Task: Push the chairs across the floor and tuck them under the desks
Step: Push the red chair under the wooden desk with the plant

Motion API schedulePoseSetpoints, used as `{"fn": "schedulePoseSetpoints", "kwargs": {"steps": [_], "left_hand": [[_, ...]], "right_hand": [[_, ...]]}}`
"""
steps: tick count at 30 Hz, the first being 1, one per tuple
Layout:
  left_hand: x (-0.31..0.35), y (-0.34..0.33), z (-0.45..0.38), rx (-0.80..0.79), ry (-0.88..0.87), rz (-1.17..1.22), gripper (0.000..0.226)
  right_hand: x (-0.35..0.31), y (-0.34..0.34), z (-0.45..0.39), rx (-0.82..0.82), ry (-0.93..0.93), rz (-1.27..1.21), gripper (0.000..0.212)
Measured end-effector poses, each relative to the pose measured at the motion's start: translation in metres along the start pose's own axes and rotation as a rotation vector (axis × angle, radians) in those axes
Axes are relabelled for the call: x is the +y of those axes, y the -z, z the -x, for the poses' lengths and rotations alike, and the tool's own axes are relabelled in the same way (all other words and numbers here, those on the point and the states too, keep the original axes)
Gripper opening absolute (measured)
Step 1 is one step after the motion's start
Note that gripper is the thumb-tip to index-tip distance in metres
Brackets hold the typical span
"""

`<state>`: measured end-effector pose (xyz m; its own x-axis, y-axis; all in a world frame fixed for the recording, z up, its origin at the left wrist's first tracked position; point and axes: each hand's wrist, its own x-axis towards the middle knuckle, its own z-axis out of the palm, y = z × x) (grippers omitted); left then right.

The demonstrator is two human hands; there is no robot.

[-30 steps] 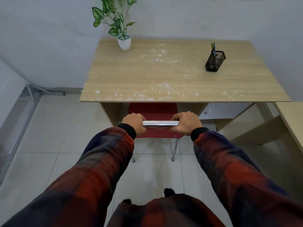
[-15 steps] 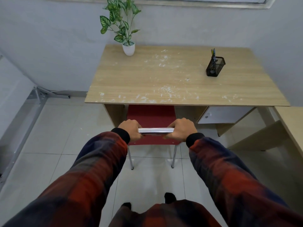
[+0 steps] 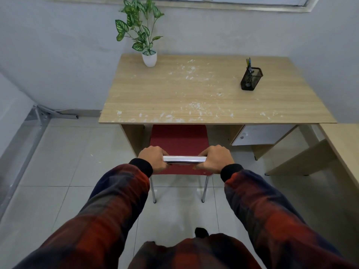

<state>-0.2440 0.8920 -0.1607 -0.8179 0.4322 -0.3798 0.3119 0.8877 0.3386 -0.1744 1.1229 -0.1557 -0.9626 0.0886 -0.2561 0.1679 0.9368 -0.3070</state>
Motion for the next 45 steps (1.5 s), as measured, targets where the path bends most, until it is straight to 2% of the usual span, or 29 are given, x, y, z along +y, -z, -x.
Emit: {"fn": "schedulePoseSetpoints", "kwargs": {"steps": [3, 7, 9, 12, 16, 18, 21, 24, 27, 30, 32, 34, 35, 37, 43, 45], "left_hand": [[0.001, -0.004, 0.004, 0.069, -0.005, 0.0, 0.029], [0.001, -0.012, 0.011, 0.263, -0.019, 0.028, 0.023], [0.001, -0.017, 0.015, 0.307, -0.006, 0.037, 0.023], [-0.002, -0.02, 0.018, 0.339, -0.008, 0.09, 0.024], [-0.009, -0.022, 0.023, 0.327, -0.058, 0.169, 0.023], [-0.013, -0.022, 0.027, 0.328, -0.078, 0.218, 0.022], [-0.017, -0.022, 0.031, 0.279, -0.092, 0.282, 0.022], [-0.018, -0.022, 0.034, 0.249, -0.081, 0.309, 0.022], [-0.016, -0.018, 0.034, 0.217, -0.08, 0.337, 0.022], [-0.015, -0.015, 0.033, 0.199, -0.063, 0.343, 0.024], [-0.016, -0.016, 0.034, 0.194, -0.06, 0.36, 0.034], [-0.019, -0.015, 0.036, 0.18, -0.072, 0.348, 0.059], [-0.022, -0.013, 0.039, 0.171, -0.077, 0.295, 0.071], [-0.031, -0.01, 0.045, 0.166, -0.082, 0.178, 0.08], [-0.07, -0.011, 0.066, 0.197, -0.111, 0.254, 0.067], [-0.075, -0.015, 0.081, 0.235, -0.112, 0.377, 0.057]], "right_hand": [[0.0, -0.001, 0.004, 0.025, -0.001, 0.011, 0.042], [-0.001, -0.006, 0.009, 0.106, -0.016, 0.007, 0.038], [-0.005, -0.009, 0.013, 0.142, -0.023, 0.094, 0.042], [-0.012, -0.015, 0.018, 0.142, -0.14, 0.138, 0.046], [-0.022, -0.03, 0.03, 0.277, -0.299, 0.034, 0.058], [-0.033, -0.038, 0.033, 0.32, -0.346, 0.013, 0.056], [-0.042, -0.045, 0.037, 0.319, -0.387, -0.017, 0.042], [-0.04, -0.043, 0.044, 0.295, -0.395, -0.066, 0.04], [-0.046, -0.038, 0.048, 0.251, -0.43, -0.074, 0.046], [-0.067, -0.039, 0.051, 0.23, -0.477, -0.089, 0.062], [-0.082, -0.042, 0.053, 0.202, -0.463, -0.069, 0.075], [-0.094, -0.046, 0.056, 0.179, -0.454, -0.032, 0.085], [-0.099, -0.047, 0.057, 0.168, -0.451, -0.023, 0.088], [-0.108, -0.048, 0.061, 0.153, -0.436, -0.032, 0.09], [-0.128, -0.048, 0.074, 0.193, -0.383, -0.187, 0.077], [-0.134, -0.05, 0.08, 0.224, -0.37, -0.305, 0.068]]}}
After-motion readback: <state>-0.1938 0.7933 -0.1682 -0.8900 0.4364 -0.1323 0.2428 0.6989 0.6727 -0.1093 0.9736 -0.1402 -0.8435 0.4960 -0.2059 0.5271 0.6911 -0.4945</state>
